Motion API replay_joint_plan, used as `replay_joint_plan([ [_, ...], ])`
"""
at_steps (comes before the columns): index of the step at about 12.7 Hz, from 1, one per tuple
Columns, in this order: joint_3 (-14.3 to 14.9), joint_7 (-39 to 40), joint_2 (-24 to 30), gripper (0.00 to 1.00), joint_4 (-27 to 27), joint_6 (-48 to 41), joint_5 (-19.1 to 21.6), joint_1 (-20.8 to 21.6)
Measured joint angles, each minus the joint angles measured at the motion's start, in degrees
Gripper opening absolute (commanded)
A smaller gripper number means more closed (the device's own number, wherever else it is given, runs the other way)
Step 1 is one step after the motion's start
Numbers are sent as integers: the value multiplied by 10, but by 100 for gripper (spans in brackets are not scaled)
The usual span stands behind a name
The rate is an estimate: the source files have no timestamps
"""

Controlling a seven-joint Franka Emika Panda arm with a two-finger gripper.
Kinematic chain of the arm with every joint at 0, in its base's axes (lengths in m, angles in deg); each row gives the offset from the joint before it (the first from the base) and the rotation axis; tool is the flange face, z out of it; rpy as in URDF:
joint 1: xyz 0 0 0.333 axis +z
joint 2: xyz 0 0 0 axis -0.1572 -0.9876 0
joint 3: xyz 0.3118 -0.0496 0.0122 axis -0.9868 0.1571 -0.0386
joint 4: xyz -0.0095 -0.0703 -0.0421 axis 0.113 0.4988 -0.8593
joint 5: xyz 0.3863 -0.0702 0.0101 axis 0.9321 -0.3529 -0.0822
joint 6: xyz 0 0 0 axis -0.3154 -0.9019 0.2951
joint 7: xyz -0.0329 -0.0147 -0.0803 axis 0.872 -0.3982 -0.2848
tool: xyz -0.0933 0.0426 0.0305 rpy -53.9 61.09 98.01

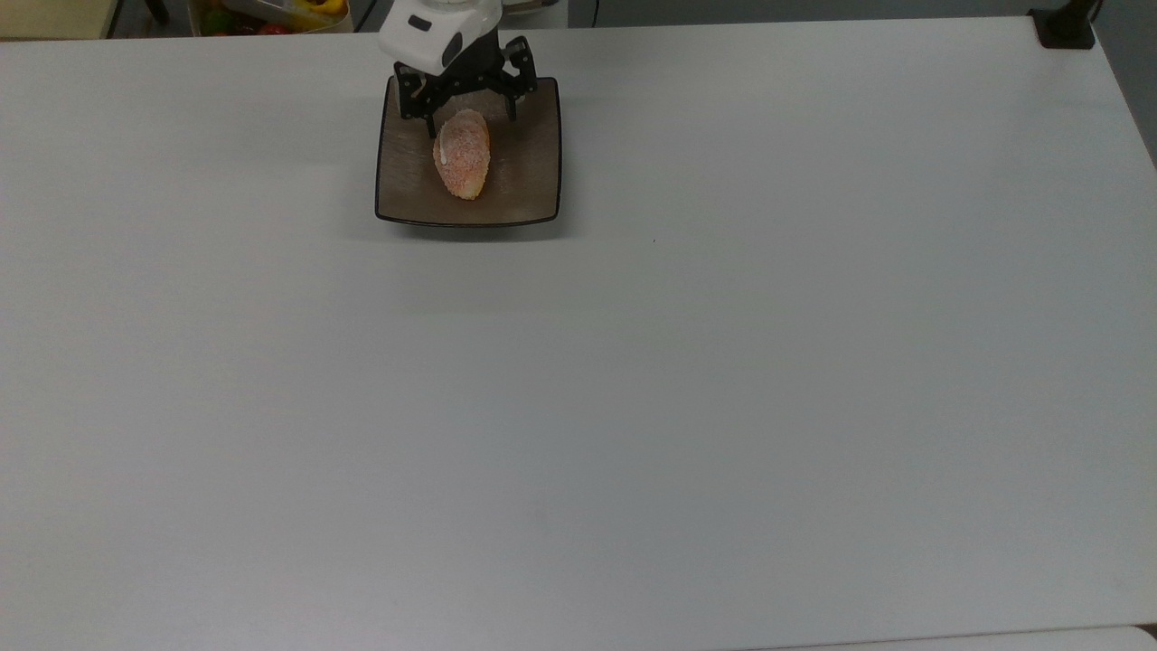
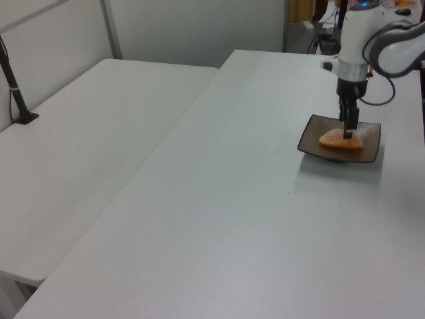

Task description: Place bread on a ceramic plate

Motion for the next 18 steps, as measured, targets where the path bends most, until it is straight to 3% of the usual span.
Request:
replay_joint_plan([
  [6, 0, -17, 14, 100, -200, -192, 22, 1],
  [9, -3, -82, 14, 100, -285, -257, 26, 3],
  [15, -5, -195, -8, 100, -373, -301, 27, 8],
  [18, -4, -204, -42, 100, -394, -297, 27, 8],
])
